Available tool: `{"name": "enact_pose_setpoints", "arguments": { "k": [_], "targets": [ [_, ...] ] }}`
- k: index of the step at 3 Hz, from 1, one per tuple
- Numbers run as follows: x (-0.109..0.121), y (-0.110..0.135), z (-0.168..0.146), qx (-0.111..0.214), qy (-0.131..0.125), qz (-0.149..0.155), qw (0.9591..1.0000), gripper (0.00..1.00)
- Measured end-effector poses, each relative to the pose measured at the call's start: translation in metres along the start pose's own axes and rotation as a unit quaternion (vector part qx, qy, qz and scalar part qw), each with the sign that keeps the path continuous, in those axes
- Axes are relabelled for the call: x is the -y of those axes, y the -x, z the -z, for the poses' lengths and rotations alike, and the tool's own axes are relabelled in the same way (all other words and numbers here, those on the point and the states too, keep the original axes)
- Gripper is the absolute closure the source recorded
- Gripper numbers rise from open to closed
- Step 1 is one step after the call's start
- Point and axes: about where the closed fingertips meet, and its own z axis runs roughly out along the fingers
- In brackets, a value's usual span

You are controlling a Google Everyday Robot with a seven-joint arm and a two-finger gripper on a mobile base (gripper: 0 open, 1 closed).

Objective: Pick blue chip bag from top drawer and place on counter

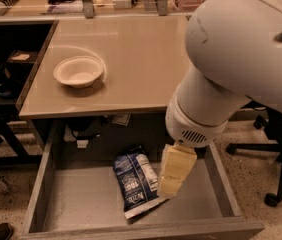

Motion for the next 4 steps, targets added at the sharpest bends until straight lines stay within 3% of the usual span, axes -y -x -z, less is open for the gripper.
{"name": "enact_pose_setpoints", "arguments": {
  "k": [1, 2, 4],
  "targets": [
    [0.000, 0.000, 0.000, 0.000, 0.000, 0.000, 1.0000, 0.00],
    [-0.013, 0.002, -0.032, -0.020, 0.010, -0.018, 0.9996, 0.00],
    [-0.012, -0.017, -0.122, -0.070, 0.044, -0.112, 0.9903, 0.00]
  ]
}}
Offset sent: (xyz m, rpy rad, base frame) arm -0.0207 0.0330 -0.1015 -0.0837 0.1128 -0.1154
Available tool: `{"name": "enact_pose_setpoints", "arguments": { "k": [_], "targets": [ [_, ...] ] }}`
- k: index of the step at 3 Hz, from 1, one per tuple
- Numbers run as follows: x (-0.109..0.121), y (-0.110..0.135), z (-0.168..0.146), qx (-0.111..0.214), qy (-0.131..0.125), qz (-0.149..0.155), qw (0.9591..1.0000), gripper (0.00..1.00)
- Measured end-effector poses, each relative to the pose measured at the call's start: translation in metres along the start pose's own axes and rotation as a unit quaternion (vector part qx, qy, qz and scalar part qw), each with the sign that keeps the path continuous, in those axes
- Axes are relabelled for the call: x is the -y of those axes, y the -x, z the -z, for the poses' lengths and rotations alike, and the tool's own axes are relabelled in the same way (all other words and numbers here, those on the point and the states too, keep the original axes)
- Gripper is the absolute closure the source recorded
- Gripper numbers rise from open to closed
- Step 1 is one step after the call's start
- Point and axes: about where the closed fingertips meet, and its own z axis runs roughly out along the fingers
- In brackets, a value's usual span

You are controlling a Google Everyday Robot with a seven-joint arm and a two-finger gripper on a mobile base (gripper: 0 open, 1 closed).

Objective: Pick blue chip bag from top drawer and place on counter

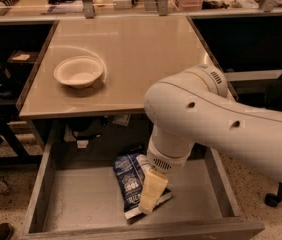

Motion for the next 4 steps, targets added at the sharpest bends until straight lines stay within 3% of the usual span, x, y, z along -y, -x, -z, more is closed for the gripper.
{"name": "enact_pose_setpoints", "arguments": {
  "k": [1, 2, 3, 4],
  "targets": [
    [0.000, 0.000, -0.001, -0.001, 0.001, -0.008, 1.0000, 0.00],
    [-0.003, 0.005, -0.020, 0.001, -0.016, -0.009, 0.9998, 0.00],
    [0.004, 0.019, -0.053, -0.006, -0.055, -0.011, 0.9984, 0.00],
    [0.019, 0.032, -0.072, -0.014, -0.083, -0.044, 0.9955, 0.00]
  ]
}}
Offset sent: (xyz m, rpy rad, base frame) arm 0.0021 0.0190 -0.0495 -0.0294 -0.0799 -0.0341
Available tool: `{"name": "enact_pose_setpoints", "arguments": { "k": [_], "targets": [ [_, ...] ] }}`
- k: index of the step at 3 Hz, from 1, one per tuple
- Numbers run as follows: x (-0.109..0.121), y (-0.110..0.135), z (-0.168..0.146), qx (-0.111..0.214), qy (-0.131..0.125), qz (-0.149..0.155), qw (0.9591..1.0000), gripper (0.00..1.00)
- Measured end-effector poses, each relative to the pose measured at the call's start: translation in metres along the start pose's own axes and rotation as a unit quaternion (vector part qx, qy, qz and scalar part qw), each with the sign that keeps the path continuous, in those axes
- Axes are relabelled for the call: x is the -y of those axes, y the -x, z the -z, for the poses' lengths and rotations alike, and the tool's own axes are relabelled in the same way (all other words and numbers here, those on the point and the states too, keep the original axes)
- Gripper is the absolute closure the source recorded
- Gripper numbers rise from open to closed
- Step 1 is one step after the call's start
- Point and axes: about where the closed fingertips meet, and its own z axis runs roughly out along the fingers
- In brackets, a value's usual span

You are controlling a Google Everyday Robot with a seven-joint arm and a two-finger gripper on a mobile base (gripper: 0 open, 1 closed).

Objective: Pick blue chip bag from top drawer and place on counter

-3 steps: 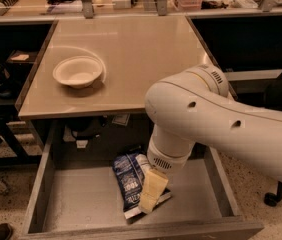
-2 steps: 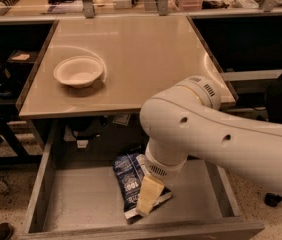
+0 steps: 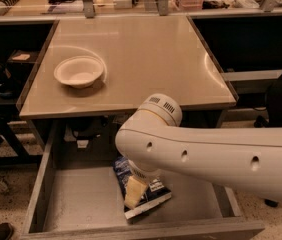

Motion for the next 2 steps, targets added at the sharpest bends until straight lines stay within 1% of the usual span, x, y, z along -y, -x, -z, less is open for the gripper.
{"name": "enact_pose_setpoints", "arguments": {
  "k": [1, 2],
  "targets": [
    [0.0075, 0.0106, -0.0123, -0.003, -0.011, -0.027, 0.9996, 0.00],
    [0.0054, 0.0179, -0.0182, -0.016, 0.005, -0.040, 0.9991, 0.00]
  ]
}}
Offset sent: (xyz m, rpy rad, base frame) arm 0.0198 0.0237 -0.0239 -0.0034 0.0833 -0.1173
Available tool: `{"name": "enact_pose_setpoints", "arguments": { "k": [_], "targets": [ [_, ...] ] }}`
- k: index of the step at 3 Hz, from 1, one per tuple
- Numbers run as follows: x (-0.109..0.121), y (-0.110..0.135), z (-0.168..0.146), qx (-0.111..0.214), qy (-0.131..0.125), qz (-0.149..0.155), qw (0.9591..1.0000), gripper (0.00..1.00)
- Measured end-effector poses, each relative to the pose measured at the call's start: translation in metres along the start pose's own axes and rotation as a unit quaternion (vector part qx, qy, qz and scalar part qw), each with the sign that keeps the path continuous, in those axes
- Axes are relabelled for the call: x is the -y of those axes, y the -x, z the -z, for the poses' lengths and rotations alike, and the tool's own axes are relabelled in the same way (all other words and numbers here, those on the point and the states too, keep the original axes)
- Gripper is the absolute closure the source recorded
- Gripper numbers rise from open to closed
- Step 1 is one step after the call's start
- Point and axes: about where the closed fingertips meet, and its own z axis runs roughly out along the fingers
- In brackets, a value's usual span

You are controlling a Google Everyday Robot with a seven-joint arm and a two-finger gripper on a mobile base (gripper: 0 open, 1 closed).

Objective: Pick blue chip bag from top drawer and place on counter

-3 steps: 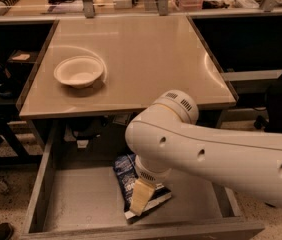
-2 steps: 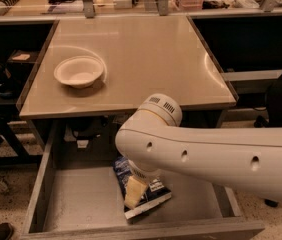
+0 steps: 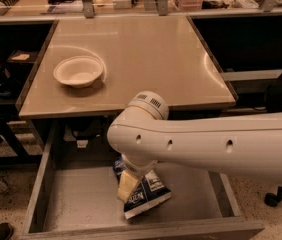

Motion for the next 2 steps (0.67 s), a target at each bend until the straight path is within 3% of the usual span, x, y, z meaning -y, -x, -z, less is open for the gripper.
{"name": "enact_pose_setpoints", "arguments": {
  "k": [1, 2],
  "targets": [
    [0.002, -0.005, 0.002, 0.008, 0.008, -0.002, 0.9999, 0.00],
    [-0.004, 0.003, -0.021, 0.005, 0.029, -0.011, 0.9995, 0.00]
  ]
}}
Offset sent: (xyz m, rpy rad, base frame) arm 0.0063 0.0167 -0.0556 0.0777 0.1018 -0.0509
